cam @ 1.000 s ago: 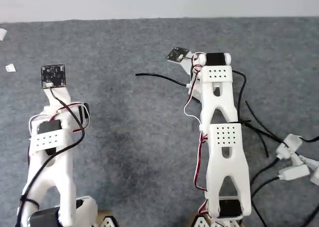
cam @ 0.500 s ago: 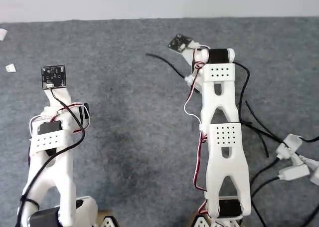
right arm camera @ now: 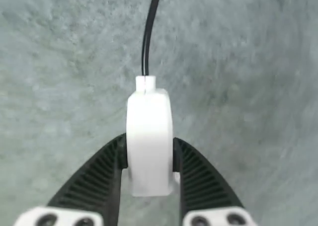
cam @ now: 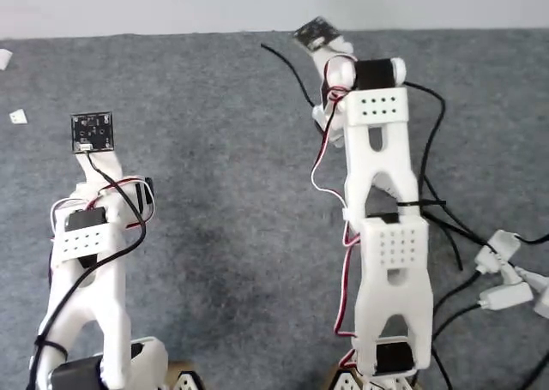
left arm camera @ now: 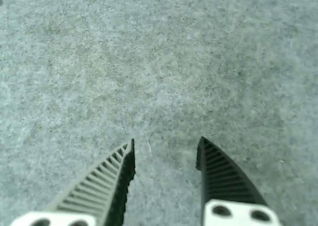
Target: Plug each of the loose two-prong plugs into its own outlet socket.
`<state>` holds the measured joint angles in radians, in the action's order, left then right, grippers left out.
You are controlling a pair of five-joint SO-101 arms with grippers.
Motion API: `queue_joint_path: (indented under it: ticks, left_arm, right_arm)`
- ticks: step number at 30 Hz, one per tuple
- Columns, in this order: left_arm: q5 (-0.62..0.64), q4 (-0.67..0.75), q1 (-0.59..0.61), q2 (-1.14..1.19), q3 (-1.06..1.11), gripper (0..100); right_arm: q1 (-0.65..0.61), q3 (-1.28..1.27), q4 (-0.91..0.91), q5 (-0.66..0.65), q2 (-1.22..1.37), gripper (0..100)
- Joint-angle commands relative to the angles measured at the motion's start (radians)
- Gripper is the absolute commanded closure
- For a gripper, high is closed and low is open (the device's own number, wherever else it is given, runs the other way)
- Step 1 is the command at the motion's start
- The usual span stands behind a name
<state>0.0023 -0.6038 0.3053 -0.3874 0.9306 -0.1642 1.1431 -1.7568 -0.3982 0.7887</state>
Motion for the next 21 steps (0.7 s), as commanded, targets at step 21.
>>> queue_joint_path:
  ticks: [21]
  left_arm:
    - [-0.011, 0.028, 0.006, -0.018, -0.018, 80]
  right_arm:
    - [-0.166, -1.505, 0.576, 0.474, -0.803, 98.6]
